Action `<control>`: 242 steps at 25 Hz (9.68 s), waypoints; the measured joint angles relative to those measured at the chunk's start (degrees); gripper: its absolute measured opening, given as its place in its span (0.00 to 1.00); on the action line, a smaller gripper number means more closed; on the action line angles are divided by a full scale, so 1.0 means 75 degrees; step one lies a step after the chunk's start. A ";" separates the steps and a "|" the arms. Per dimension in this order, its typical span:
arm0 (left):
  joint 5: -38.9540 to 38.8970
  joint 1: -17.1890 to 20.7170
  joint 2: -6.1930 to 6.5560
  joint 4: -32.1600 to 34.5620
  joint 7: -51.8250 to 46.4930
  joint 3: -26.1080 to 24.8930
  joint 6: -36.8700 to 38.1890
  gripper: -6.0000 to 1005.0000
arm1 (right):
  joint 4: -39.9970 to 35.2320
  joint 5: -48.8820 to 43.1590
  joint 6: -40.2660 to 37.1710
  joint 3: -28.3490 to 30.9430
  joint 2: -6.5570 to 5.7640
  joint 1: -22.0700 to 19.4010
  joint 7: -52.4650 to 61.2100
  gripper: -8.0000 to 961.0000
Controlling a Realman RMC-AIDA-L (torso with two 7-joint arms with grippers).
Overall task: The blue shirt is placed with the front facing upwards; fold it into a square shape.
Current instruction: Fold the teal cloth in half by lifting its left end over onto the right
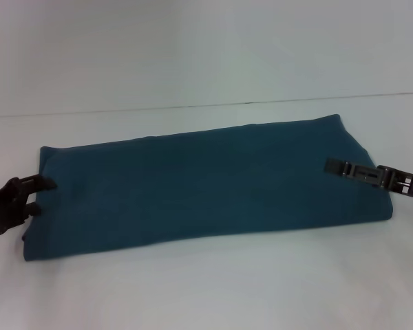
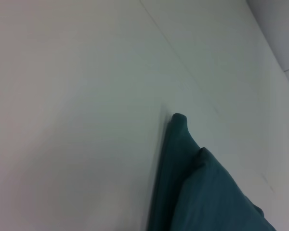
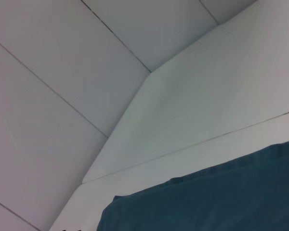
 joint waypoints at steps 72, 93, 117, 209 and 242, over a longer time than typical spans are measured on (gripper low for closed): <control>0.0902 0.0032 -0.0294 0.1337 0.1566 0.0629 0.0103 0.87 | 0.0089 0.0007 0.0152 0.0001 -0.0051 -0.0035 -0.0049 0.87; 0.1011 -0.0060 -0.0213 0.0913 0.1801 0.0623 -0.0201 0.87 | 0.0089 0.0006 0.0164 0.0000 -0.0035 -0.0050 -0.0064 0.87; 0.1312 -0.0252 -0.0156 0.0621 0.1807 0.0644 -0.0209 0.86 | 0.0088 0.0006 0.0163 0.0000 -0.0044 -0.0051 -0.0063 0.87; 0.0604 -0.0183 0.0281 0.2165 0.0685 -0.1523 0.2555 0.09 | 0.0100 0.0012 0.0103 0.0105 -0.0071 -0.0099 0.0057 0.87; -0.1870 -0.2126 -0.0827 0.0012 0.0991 0.1316 0.0860 0.12 | 0.0100 -0.0066 0.0152 0.0045 0.0006 -0.0077 0.0055 0.87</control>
